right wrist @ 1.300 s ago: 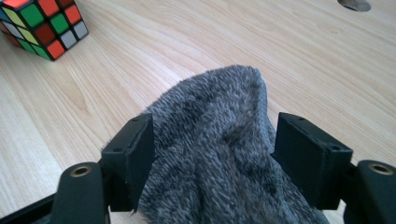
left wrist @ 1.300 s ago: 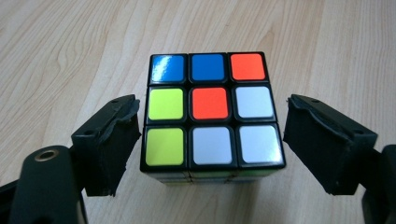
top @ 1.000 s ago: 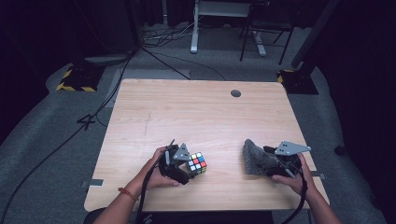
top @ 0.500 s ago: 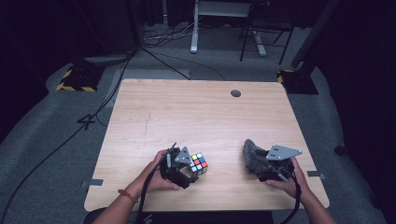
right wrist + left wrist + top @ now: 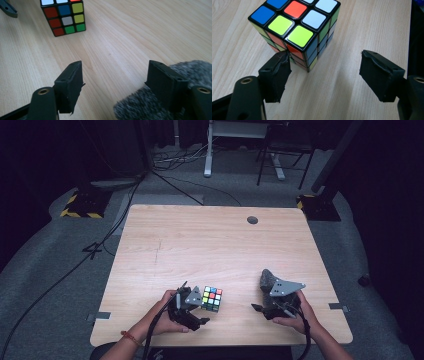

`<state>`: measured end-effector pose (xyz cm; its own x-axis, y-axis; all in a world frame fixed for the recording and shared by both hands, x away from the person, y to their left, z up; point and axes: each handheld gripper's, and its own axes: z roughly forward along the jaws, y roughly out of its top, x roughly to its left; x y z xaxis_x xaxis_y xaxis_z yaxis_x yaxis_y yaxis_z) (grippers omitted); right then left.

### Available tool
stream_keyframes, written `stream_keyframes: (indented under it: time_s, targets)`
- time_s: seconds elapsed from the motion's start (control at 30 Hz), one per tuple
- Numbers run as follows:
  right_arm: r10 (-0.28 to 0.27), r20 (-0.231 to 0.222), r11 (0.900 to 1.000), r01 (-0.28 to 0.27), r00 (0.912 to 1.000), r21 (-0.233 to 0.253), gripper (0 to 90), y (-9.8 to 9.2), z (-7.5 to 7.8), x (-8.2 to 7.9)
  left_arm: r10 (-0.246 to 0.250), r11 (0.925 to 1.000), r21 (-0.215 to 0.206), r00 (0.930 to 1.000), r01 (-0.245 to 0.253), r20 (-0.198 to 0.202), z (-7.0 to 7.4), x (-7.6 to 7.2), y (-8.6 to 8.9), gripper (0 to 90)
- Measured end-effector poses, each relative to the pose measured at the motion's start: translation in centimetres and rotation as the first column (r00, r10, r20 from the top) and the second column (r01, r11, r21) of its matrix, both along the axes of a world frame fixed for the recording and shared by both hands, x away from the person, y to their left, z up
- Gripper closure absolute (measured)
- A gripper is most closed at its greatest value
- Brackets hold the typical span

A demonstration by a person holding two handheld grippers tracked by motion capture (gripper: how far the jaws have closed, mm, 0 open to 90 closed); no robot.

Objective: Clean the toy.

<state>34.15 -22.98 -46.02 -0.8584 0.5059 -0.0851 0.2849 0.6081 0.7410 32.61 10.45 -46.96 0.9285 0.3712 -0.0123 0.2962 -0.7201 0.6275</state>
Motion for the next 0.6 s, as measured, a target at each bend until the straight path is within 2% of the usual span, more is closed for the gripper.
stream_keyframes:
  time_s: [0.13,0.3,0.33,0.47,0.6]
  targets:
    - [0.026,-0.007,1.0,-0.026,0.9996,-0.014,29.3,0.9,-0.5,0.0,0.055,0.9984,-0.015,0.9983,-0.055,0.019,-0.1,0.8,0.7,17.6]
    - [0.059,-0.014,0.998,-0.059,0.9982,-0.025,29.2,2.4,-1.0,0.5,0.047,0.9982,-0.039,0.9981,-0.046,0.039,0.2,2.3,0.5,15.9]
    - [0.069,-0.015,0.997,-0.069,0.9975,-0.03,29.2,2.8,-1.1,0.7,0.036,0.9983,-0.047,0.9984,-0.034,0.043,0.3,2.7,0.4,15.9]
    - [0.106,-0.028,0.993,-0.107,0.994,-0.049,29.9,4.5,-1.6,1.4,-0.01,0.9975,-0.069,0.9998,0.011,0.019,0.5,4.0,-0.2,15.2]
    - [0.129,-0.032,0.99,-0.131,0.9911,-0.059,30.2,6.0,-2.0,2.2,-0.067,0.9945,-0.08,0.9977,0.068,0.013,0.3,4.7,-0.8,15.5]
